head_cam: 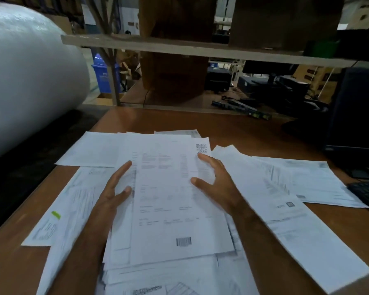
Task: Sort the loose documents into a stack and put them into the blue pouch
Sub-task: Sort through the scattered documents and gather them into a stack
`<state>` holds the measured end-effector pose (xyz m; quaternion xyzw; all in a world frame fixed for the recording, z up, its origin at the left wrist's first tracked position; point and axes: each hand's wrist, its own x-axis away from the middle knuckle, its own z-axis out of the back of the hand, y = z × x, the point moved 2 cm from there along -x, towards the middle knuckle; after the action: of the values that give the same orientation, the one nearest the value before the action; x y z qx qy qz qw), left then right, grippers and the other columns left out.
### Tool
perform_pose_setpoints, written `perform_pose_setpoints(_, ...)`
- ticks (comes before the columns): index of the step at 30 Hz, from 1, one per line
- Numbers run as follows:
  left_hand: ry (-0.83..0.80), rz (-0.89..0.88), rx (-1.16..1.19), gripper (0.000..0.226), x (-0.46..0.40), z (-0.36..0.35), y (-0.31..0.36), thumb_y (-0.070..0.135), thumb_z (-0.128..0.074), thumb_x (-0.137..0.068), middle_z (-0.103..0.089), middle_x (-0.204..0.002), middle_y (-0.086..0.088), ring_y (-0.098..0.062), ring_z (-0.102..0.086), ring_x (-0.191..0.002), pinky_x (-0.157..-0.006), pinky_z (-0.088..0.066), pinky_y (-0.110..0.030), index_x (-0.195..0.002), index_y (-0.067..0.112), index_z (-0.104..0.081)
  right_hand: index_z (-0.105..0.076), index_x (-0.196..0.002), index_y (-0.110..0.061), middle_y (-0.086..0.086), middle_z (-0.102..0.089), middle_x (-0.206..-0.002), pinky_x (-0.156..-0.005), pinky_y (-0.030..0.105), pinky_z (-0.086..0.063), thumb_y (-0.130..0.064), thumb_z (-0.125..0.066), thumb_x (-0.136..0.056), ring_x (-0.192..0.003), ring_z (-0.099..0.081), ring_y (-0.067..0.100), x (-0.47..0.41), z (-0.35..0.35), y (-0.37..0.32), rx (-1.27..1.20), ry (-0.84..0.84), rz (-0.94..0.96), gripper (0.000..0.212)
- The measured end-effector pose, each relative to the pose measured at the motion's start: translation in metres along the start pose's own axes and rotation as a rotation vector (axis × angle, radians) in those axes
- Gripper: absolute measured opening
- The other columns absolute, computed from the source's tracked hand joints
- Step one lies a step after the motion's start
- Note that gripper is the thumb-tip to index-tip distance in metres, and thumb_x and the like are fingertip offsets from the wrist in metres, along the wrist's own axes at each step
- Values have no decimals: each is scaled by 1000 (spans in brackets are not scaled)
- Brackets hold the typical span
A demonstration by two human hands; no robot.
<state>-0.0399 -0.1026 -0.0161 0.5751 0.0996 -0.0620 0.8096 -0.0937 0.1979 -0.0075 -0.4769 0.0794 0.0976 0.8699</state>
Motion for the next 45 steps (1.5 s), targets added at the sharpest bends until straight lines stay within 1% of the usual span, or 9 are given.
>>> perform_pose_setpoints(5,-63,34,-119,54,-4,3,-15,58,-63,-93,-35,-152,29,-5,-36,-141,-110,-25,-26,-143,53,-42,-49,-147,-26,1,-35,-157,-101,-5,-18,-30,-85,-82,-134,-34,2,-2,-36,-20,43,31,93,75)
perform_pose_setpoints(8,-45,22,89,52,3,-17,-14,4,-65,-95,-56,-140,10,-13,-48,-130,-104,-37,-35,-135,36,-59,-41,-152,-22,6,-20,-165,-110,14,-26,-36,-79,-87,-145,-32,18,0,-35,-27,130,42,105,77)
perform_pose_setpoints(14,-110,77,207,43,0,-9,-39,9,-65,-91,-67,-136,-1,-28,-58,-131,-114,-36,-59,-132,23,-67,-41,-148,-37,-6,-40,-155,-112,57,-35,-64,-71,-81,-138,-44,19,65,56,15,626,-426,-138,78)
perform_pose_setpoints(17,-64,20,148,42,0,-18,-33,-4,-64,-90,-72,-127,4,-22,-63,-126,-113,-43,-49,-122,22,-73,-25,-156,-44,-11,-18,-168,-119,57,-19,-69,-73,-78,-152,-20,15,104,91,35,698,-589,-311,95)
perform_pose_setpoints(22,28,36,209,40,4,-21,-24,-9,-64,-89,-71,-128,5,-17,-62,-126,-113,-43,-43,-119,17,-74,-11,-157,-51,-17,-5,-170,-119,60,-8,-90,-42,-80,-156,-4,15,99,61,40,729,-359,-325,92)
perform_pose_setpoints(28,170,10,207,36,9,-7,-14,-10,-62,-91,-67,-134,2,-18,-60,-127,-102,-51,-20,-120,11,-72,-22,-157,-43,-5,-37,-154,-104,58,-26,-91,-26,-82,-135,-38,26,88,30,38,983,-84,-286,89)
perform_pose_setpoints(34,281,19,201,41,13,21,-10,-11,-61,-90,-66,-135,4,-13,-60,-127,-96,-51,-13,-126,7,-69,-64,-115,-21,4,-62,-111,-83,47,-35,-89,-33,-80,-101,-56,28,100,22,35,1154,172,-258,83)
perform_pose_setpoints(41,245,167,208,40,25,61,-4,-3,-62,-95,-60,-140,8,-13,-61,-118,-92,-53,-29,-125,21,-71,-43,-148,-33,-6,-36,-161,-115,48,-33,-70,-50,-93,-148,-29,17,52,-7,-6,633,-249,54,66)
perform_pose_setpoints(45,184,202,149,44,34,81,-10,1,-64,-94,-61,-141,6,-24,-62,-122,-100,-51,-45,-120,35,-74,-19,-159,-43,-6,-16,-169,-118,54,-20,-79,-24,-94,-153,-20,22,39,-32,-6,893,-436,-4,74)
